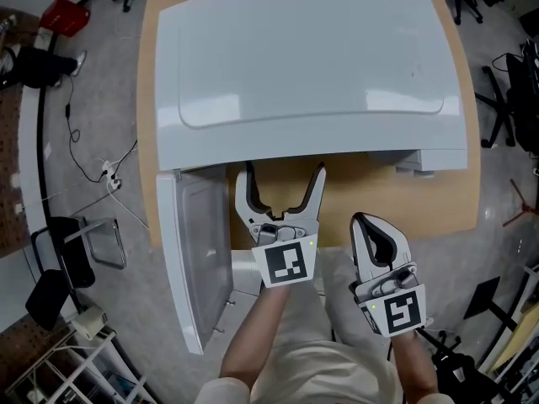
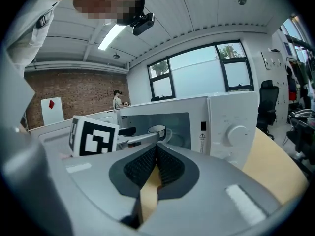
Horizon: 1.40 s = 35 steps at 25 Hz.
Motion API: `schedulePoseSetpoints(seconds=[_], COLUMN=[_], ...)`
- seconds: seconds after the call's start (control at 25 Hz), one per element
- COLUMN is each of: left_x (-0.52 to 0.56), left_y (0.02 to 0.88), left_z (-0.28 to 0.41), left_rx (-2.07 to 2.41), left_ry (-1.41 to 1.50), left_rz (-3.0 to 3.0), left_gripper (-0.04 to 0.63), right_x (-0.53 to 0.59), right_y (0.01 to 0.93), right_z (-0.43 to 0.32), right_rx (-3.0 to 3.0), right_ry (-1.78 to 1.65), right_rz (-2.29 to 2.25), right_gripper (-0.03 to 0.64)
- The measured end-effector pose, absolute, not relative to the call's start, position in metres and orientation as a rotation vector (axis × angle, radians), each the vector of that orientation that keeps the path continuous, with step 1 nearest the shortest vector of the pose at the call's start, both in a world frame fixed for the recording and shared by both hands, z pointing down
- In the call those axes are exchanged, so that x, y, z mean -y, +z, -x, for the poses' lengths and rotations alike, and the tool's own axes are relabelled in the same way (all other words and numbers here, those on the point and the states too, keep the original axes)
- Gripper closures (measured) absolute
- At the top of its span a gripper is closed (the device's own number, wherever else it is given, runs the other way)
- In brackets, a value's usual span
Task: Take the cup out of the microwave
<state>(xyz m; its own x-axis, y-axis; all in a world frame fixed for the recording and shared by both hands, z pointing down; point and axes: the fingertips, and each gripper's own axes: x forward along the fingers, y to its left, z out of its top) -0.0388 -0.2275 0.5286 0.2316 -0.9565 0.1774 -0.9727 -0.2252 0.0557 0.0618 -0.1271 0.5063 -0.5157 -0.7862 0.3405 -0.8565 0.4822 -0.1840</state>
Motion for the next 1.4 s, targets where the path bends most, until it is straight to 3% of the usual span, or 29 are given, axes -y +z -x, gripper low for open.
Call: schedulePoseSetpoints(seconds=[0.76, 0.92, 1.4], left_x=[0.327, 0.333, 0.325], left_y=[0.575, 0.578, 0.568], left_z=[0.030, 0.032, 0.025], left_rx=[1.814, 1.836, 1.779], left_ry=[0.373, 0.368, 0.357], left_rz=[-2.424, -2.416, -2.486], left_gripper=[0.107, 0.187, 0.193], right_x=[0.123, 0.120, 0.120], right_y=[0.518, 0.522, 0.520], right_z=[-0.051, -0.056, -0.064], right_rx=[2.518, 2.503, 2.495], right_ry=[0.559, 0.547, 0.526], right_rz=[-1.427, -1.404, -1.418], right_gripper=[0.609, 0.609, 0.609])
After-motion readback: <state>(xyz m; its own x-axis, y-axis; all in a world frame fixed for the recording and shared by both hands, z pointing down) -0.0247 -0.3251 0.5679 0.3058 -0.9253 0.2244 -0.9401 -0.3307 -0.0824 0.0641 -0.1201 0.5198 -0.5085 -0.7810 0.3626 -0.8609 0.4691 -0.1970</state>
